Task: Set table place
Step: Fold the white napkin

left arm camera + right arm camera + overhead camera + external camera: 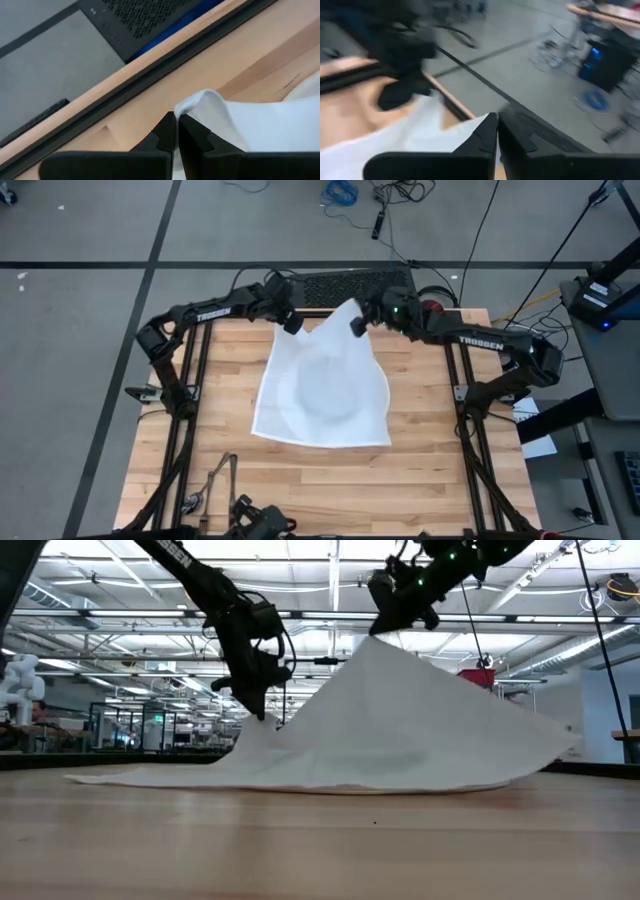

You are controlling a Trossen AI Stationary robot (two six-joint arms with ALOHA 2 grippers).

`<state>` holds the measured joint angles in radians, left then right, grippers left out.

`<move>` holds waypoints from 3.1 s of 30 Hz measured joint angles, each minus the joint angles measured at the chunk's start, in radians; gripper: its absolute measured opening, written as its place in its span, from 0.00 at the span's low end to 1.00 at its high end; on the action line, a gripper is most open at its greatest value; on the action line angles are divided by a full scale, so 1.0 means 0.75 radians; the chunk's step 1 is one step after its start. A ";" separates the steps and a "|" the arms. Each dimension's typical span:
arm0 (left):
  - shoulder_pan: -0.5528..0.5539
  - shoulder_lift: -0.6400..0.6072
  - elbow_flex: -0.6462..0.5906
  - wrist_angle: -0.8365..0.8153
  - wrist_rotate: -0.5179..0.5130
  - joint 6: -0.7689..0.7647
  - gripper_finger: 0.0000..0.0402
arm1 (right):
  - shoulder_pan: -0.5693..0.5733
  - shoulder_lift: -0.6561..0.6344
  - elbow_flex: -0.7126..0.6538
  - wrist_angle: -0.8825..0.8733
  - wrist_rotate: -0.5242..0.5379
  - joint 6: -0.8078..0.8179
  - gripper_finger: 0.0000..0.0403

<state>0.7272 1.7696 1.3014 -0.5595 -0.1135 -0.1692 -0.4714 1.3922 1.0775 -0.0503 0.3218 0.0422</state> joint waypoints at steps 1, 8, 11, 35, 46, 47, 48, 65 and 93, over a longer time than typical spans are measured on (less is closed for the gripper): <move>0.005 0.010 0.000 0.016 0.000 0.006 0.00 | -0.033 0.000 0.000 -0.024 0.000 -0.001 0.00; 0.075 0.082 0.000 0.085 -0.016 0.024 0.00 | -0.172 0.000 0.000 -0.213 -0.009 -0.007 0.00; 0.089 0.124 0.000 0.073 -0.028 0.024 0.00 | -0.186 0.000 0.000 -0.309 -0.012 -0.008 0.00; 0.078 0.144 0.000 0.082 -0.131 0.176 0.31 | -0.180 0.000 -0.180 -0.150 -0.058 -0.006 0.00; 0.053 -0.115 0.000 -0.257 -0.125 0.243 0.36 | -0.110 0.041 -0.180 0.045 -0.156 -0.004 0.00; 0.038 -0.158 0.000 -0.279 -0.125 0.236 0.36 | -0.094 0.059 -0.180 0.082 -0.162 -0.004 0.00; 0.021 -0.204 0.000 -0.292 -0.125 0.233 0.36 | -0.079 0.079 -0.180 0.118 -0.164 -0.006 0.00; -0.723 -0.703 -0.506 0.411 -0.065 0.113 0.36 | 0.006 0.410 0.243 -0.141 -0.192 -0.120 0.00; -1.156 0.402 0.003 1.066 -0.046 0.060 0.36 | -0.036 0.342 0.308 -0.979 -0.368 -0.585 0.00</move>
<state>-0.1394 2.0713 1.3036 0.2399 -0.1482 -0.1241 -0.4980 1.6487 1.3083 -0.7848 0.0455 -0.3967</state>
